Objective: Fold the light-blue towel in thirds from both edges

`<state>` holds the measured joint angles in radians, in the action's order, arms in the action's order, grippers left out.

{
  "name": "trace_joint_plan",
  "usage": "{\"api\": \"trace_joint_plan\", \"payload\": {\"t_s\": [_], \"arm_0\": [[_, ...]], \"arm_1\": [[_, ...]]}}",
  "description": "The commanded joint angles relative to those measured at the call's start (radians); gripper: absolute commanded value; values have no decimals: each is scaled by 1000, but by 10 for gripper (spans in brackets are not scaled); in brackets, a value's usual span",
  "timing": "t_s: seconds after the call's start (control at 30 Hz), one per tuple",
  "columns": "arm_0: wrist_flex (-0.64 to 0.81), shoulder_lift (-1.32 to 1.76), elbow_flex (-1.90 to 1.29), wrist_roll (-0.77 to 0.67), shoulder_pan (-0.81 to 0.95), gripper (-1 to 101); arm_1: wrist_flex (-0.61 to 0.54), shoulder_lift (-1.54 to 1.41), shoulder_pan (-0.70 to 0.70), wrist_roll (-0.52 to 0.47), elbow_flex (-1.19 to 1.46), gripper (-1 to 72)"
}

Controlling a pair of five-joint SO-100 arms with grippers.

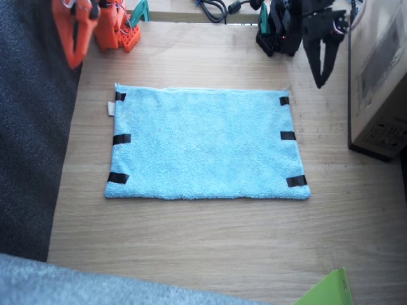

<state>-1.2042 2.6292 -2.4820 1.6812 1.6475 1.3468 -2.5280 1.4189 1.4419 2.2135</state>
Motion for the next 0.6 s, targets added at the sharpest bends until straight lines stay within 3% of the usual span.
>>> {"api": "trace_joint_plan", "payload": {"t_s": [0.0,0.07,0.13,0.23,0.37,0.47,0.57], "arm_0": [[-20,-176,178,15,20,-3],[-35,-282,256,15,11,11],[-57,-383,327,11,-3,19],[-66,-491,388,3,-29,33],[-80,-584,436,-9,-55,76],[-81,-601,430,-9,-64,110],[-83,-588,399,-2,-60,145]], "arm_1": [[46,353,-17,-35,-221,-1],[0,376,-8,-2,-244,-1],[-26,403,51,-64,-261,-1],[34,580,132,-64,-390,-1],[196,983,158,5,-663,77],[175,1043,166,14,-646,160],[169,1046,184,15,-604,191]]}}
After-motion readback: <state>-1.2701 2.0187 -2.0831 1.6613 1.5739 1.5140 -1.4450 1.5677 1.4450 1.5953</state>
